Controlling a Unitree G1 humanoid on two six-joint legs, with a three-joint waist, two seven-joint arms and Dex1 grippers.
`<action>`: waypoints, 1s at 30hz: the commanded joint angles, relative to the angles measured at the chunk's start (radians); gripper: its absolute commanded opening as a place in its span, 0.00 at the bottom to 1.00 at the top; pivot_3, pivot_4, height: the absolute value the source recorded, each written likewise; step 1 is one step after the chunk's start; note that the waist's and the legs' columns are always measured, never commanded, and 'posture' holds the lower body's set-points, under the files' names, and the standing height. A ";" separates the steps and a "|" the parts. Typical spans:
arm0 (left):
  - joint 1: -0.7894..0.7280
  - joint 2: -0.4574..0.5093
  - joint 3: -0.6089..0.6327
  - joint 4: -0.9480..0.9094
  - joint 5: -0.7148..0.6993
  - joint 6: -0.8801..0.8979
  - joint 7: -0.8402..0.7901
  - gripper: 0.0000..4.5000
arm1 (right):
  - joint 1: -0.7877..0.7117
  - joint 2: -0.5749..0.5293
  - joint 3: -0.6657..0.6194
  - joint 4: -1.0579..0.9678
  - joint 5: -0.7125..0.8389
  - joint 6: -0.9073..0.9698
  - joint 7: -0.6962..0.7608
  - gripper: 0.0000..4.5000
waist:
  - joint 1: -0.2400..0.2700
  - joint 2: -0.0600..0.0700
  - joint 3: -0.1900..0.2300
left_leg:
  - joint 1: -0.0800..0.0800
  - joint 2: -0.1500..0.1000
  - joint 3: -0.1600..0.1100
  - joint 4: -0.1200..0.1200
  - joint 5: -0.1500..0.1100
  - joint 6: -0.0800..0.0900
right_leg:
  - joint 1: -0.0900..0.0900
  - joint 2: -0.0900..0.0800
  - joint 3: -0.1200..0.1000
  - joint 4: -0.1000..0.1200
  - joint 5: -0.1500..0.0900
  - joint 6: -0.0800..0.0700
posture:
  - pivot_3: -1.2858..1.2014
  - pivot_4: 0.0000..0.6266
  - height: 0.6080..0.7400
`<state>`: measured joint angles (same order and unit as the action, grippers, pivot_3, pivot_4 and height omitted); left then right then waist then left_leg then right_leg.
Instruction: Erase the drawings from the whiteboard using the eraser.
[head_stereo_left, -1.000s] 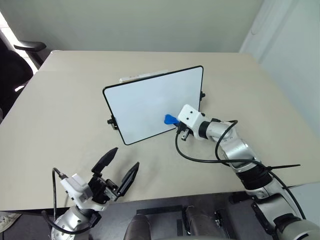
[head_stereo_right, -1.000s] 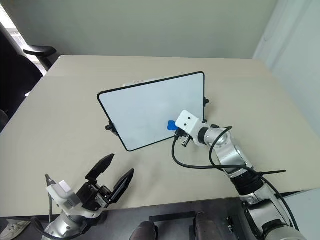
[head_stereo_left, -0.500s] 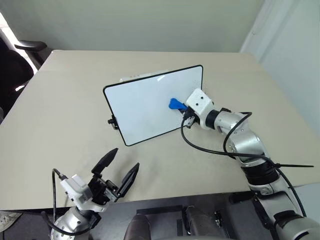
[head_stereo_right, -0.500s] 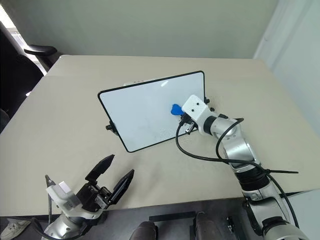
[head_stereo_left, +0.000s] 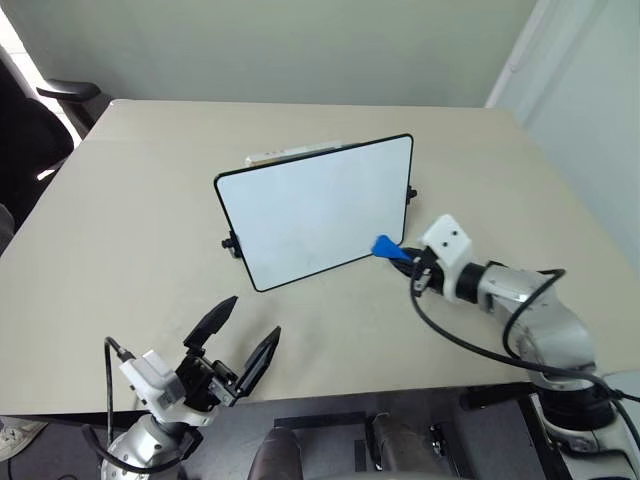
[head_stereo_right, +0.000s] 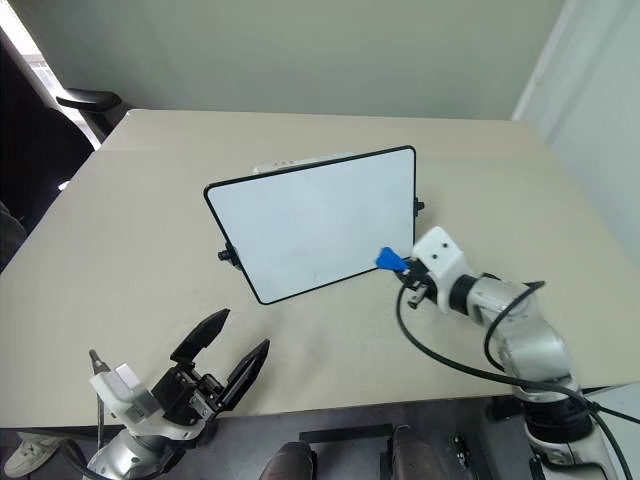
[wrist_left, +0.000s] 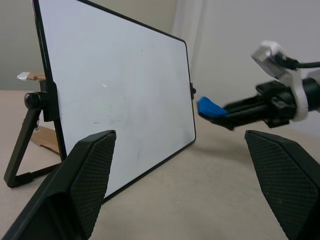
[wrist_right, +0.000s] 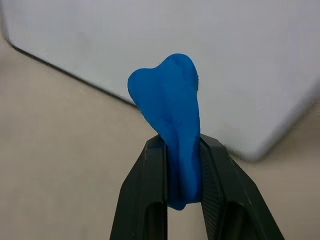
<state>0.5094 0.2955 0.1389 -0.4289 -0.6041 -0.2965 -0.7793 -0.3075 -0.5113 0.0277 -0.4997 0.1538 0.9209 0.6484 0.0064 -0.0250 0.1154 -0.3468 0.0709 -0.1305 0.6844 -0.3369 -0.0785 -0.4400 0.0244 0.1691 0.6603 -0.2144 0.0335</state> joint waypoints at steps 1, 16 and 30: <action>0.003 0.000 0.001 -0.029 -0.012 -0.002 -0.006 1.00 | 0.037 -0.003 -0.135 -0.055 0.039 0.115 -0.058 0.11 | 0.000 0.000 0.000 | 0.000 0.000 0.000 0.000 0.000 0.000 | 0.000 0.000 0.000 0.000 0.000 0.000 | 0.52 0.24 1.00; 0.020 0.000 -0.012 -0.072 -0.004 -0.015 0.001 1.00 | 0.145 0.028 -0.153 -0.054 0.078 0.122 -0.148 0.47 | -0.004 0.000 0.000 | 0.000 0.000 0.000 -0.002 -0.001 0.004 | 0.000 0.001 0.000 0.000 -0.001 0.000 | 0.52 0.24 1.00; 0.016 0.002 -0.005 -0.091 0.002 -0.016 0.011 1.00 | 0.186 0.075 -0.236 -0.255 0.348 -0.043 -0.052 0.99 | -0.003 0.000 0.000 | -0.001 0.000 0.001 -0.002 -0.004 0.008 | 0.001 0.002 0.000 0.000 -0.003 -0.001 | 0.52 0.24 1.00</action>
<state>0.5206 0.2968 0.1253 -0.4755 -0.6018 -0.3002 -0.7738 -0.1108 -0.4382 -0.1814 -0.7187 0.4606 0.9102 0.5887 0.0035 -0.0249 0.1155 -0.3471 0.0709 -0.1300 0.6825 -0.3404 -0.0705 -0.4387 0.0265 0.1691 0.6605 -0.2175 0.0325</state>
